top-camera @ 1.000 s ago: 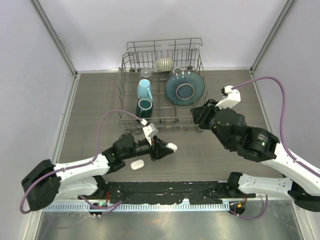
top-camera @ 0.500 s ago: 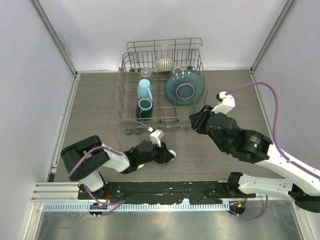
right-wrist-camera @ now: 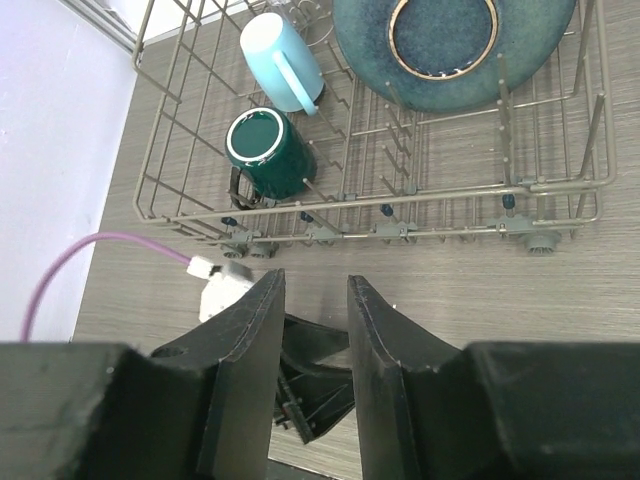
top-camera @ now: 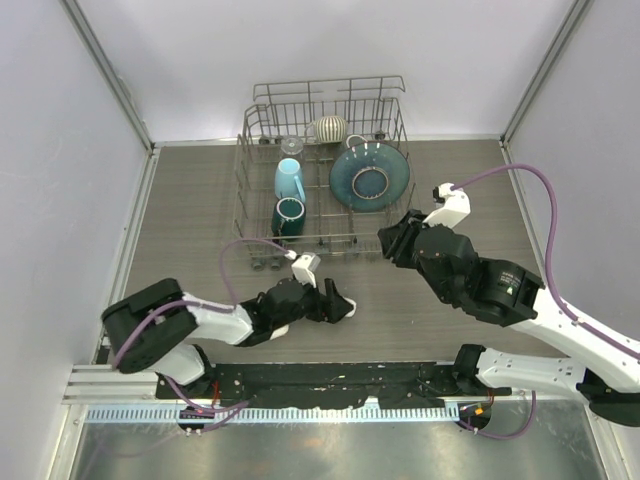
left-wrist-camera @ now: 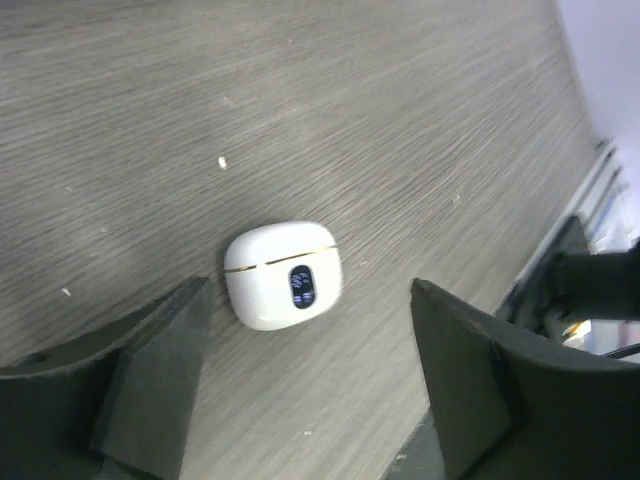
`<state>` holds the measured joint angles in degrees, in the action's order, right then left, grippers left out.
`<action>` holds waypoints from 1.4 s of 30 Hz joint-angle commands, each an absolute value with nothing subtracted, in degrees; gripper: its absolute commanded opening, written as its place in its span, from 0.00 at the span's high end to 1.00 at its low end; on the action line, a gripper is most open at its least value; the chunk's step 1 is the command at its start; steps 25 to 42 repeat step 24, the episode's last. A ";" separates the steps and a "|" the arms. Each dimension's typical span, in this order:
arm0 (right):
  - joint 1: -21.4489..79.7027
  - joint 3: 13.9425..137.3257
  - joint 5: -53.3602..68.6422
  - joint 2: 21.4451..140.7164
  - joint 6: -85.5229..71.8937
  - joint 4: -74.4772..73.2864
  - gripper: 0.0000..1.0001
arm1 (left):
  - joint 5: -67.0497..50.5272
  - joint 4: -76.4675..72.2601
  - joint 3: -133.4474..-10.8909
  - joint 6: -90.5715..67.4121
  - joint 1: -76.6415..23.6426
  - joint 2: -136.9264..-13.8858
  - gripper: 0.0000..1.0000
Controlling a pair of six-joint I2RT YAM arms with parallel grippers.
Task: Insert the wireless bluetooth earbuds into the charging case
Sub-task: Place the charging case at the center of the board, then reset both arms
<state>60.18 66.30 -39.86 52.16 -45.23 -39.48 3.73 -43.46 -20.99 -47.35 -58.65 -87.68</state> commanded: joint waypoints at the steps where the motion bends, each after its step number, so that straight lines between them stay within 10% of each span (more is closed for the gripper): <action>1: 59.50 66.45 -41.13 51.95 -44.91 -38.14 0.62 | 10.35 -27.84 -22.49 -45.00 -58.89 -77.72 0.03; 15: 38.60 61.87 -29.81 50.79 -39.91 -39.73 0.54 | 26.80 18.09 -49.28 -32.87 -59.06 -49.84 0.00; 24: 22.62 64.33 -22.50 53.96 -33.05 -38.58 0.51 | 42.27 23.35 -54.04 -33.41 -59.06 -44.39 0.00; 42: 22.62 64.33 -22.50 53.96 -33.05 -38.58 0.51 | 42.27 23.35 -54.04 -33.41 -59.06 -44.39 0.00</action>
